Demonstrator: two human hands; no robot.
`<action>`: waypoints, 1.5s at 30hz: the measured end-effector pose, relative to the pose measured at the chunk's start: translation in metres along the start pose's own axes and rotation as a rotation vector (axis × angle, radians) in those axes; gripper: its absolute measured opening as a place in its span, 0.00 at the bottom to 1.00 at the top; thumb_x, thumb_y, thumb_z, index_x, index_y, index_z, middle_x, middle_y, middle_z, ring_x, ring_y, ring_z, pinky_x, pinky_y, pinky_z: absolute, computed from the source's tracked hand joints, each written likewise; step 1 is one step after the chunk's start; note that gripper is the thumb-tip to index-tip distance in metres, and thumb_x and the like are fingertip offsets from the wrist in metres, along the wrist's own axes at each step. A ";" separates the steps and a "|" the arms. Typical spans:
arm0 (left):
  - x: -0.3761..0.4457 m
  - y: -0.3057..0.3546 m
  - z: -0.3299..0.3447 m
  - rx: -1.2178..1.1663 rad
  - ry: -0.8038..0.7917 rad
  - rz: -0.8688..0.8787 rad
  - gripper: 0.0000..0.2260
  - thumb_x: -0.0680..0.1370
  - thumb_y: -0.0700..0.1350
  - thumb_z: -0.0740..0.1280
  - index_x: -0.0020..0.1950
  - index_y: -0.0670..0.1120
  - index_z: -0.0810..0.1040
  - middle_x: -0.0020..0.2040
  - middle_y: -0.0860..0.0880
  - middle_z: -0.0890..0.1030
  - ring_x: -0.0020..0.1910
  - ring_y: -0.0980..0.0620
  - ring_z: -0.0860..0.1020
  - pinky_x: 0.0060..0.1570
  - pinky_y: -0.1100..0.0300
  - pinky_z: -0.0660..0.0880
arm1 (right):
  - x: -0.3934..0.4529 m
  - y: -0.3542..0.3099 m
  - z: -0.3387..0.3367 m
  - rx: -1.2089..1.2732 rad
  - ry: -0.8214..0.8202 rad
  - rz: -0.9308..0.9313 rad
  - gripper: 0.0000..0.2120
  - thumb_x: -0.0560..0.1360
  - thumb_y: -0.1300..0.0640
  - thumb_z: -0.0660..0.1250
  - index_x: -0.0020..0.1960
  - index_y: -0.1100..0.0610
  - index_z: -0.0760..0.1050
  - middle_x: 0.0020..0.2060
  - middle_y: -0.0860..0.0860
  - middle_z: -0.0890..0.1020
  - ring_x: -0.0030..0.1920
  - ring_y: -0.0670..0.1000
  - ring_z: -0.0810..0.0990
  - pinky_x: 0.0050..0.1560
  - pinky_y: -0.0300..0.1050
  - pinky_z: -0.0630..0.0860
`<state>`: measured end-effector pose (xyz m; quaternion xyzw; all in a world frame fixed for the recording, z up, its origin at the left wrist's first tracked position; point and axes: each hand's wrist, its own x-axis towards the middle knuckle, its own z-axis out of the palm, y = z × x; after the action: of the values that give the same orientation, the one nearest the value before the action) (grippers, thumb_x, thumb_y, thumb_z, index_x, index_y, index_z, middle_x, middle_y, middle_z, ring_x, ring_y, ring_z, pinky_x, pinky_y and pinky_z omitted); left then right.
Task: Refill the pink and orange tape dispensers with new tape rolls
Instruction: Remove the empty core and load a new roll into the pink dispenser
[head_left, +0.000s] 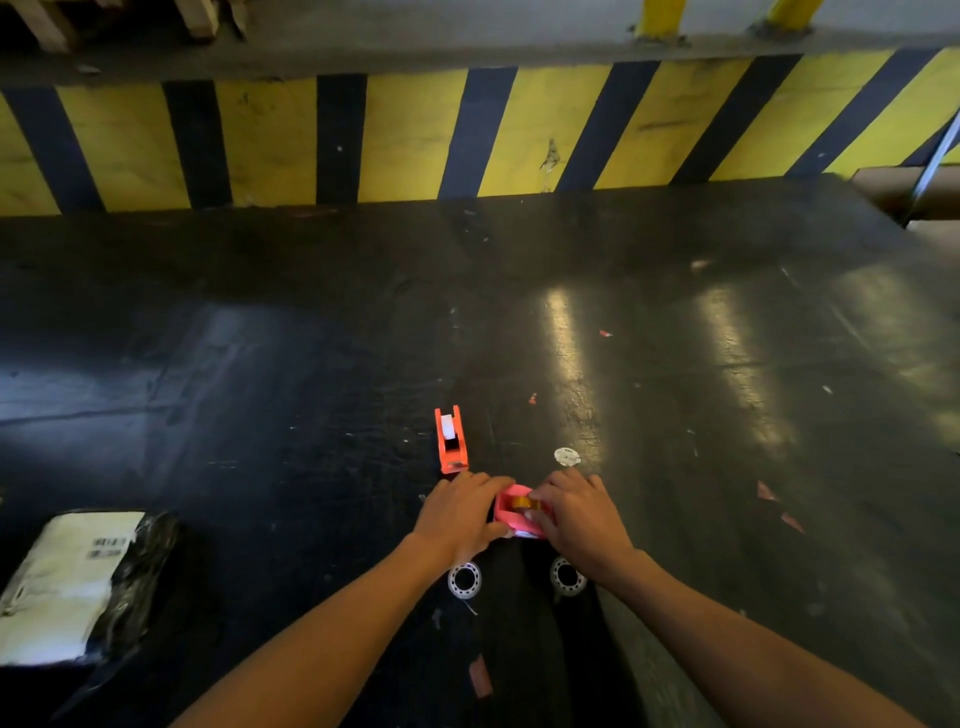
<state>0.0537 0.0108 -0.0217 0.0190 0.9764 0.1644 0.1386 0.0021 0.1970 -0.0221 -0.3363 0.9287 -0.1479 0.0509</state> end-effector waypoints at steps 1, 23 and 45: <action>-0.001 0.000 0.000 0.001 0.003 -0.009 0.30 0.77 0.57 0.69 0.77 0.53 0.65 0.70 0.49 0.76 0.70 0.48 0.71 0.67 0.48 0.68 | -0.001 0.001 0.001 -0.002 0.000 -0.007 0.14 0.78 0.46 0.63 0.58 0.50 0.79 0.53 0.48 0.80 0.57 0.51 0.75 0.53 0.47 0.64; -0.063 0.066 0.009 -0.775 0.359 0.093 0.13 0.76 0.41 0.75 0.58 0.51 0.83 0.55 0.54 0.82 0.51 0.59 0.80 0.47 0.67 0.78 | -0.078 -0.019 -0.029 1.282 0.057 0.490 0.11 0.70 0.55 0.74 0.47 0.62 0.85 0.35 0.51 0.85 0.38 0.45 0.80 0.39 0.38 0.75; -0.113 0.062 0.022 -1.465 0.324 -0.418 0.10 0.76 0.38 0.74 0.55 0.48 0.83 0.53 0.47 0.86 0.55 0.52 0.84 0.53 0.61 0.80 | -0.135 0.032 0.002 0.087 0.043 0.467 0.15 0.71 0.43 0.72 0.49 0.52 0.74 0.49 0.50 0.73 0.52 0.54 0.74 0.52 0.50 0.74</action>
<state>0.1679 0.0670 0.0080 -0.2862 0.6103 0.7386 -0.0005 0.0870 0.3060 -0.0341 -0.1067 0.9748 -0.1794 0.0784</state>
